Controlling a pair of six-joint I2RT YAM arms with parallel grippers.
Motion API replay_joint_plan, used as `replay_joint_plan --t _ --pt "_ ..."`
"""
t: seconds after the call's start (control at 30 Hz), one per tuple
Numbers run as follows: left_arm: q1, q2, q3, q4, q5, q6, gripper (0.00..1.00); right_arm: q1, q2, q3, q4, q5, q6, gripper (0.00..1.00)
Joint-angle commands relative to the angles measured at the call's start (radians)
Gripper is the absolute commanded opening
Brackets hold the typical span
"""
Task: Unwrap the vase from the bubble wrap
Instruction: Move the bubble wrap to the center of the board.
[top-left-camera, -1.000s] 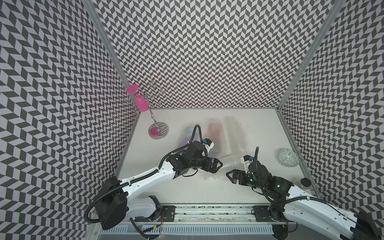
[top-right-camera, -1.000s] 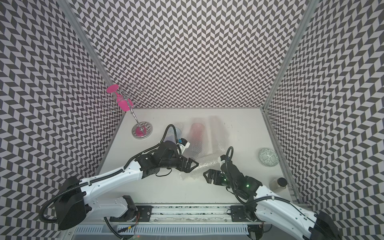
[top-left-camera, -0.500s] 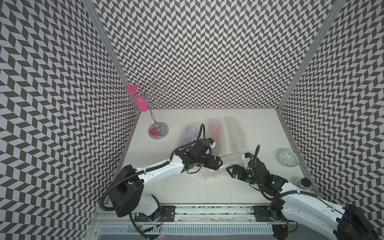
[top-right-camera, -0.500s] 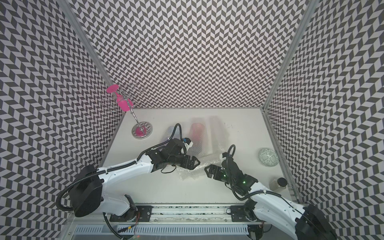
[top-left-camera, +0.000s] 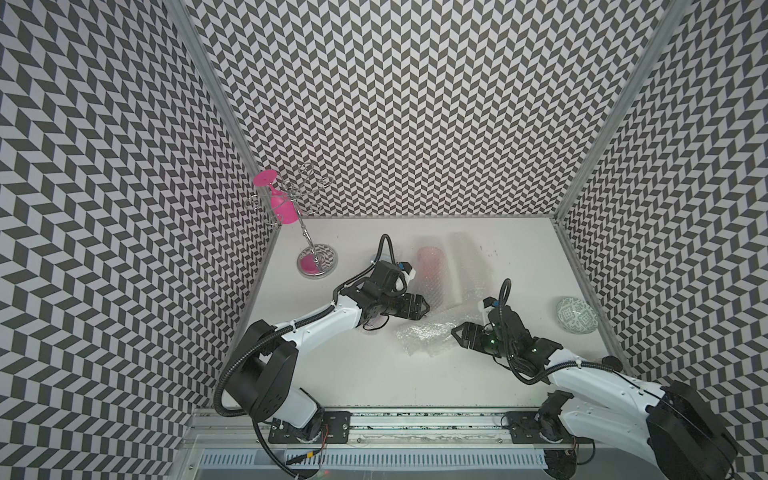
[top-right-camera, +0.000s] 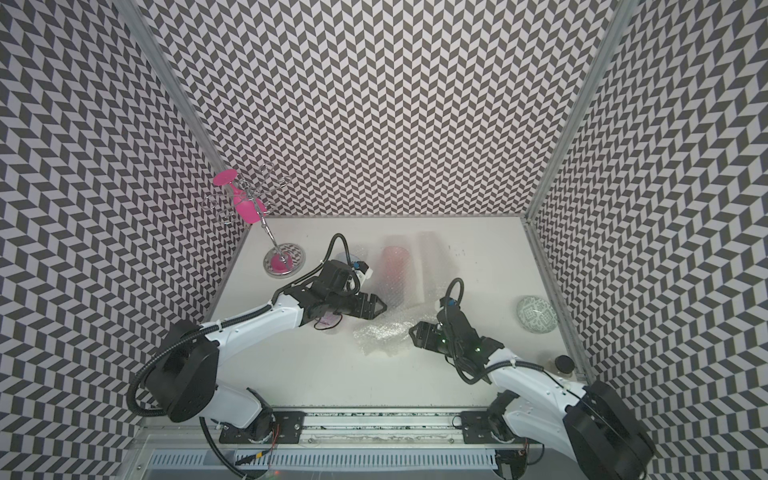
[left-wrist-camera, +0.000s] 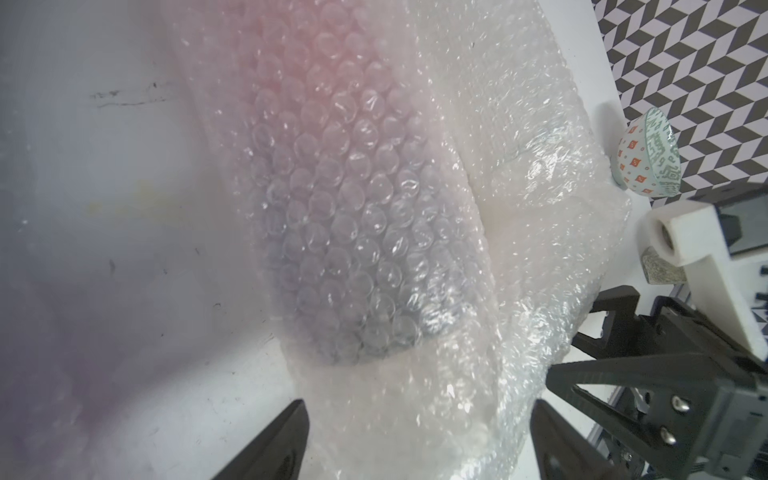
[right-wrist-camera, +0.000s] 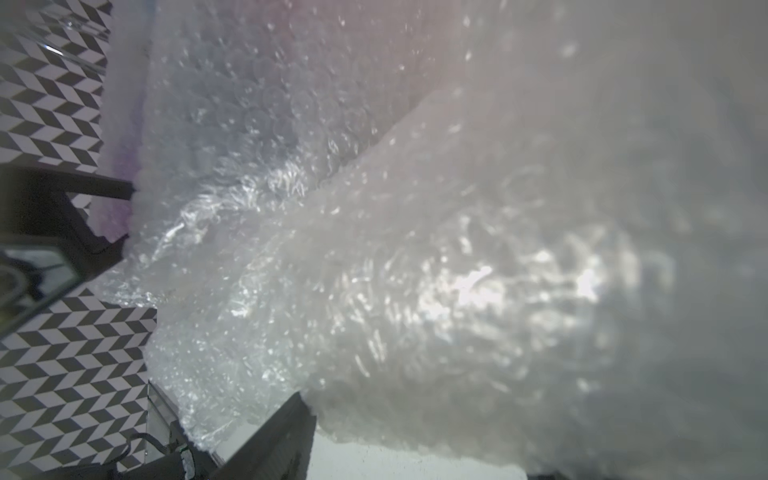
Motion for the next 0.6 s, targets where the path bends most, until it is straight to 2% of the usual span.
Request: replay_joint_plan --t 0.0,0.17,0.33,0.43,0.57 --pt "0.002 0.041 0.048 0.012 0.023 0.019 0.81 -0.082 0.030 0.025 0.089 -0.026 -0.077 0.75" --pt "0.002 0.070 0.077 0.017 0.019 0.013 0.82 -0.179 0.100 0.073 0.125 -0.107 -0.177 0.74" --pt "-0.007 0.086 0.098 -0.004 0.007 0.013 0.82 -0.242 0.251 0.192 0.097 -0.215 -0.295 0.74" --pt "-0.026 0.062 0.088 -0.021 -0.038 0.012 0.82 -0.251 0.350 0.257 0.090 -0.272 -0.343 0.73" --pt "-0.059 -0.021 0.050 -0.032 -0.115 0.018 0.85 -0.251 0.377 0.286 0.097 -0.288 -0.341 0.73"
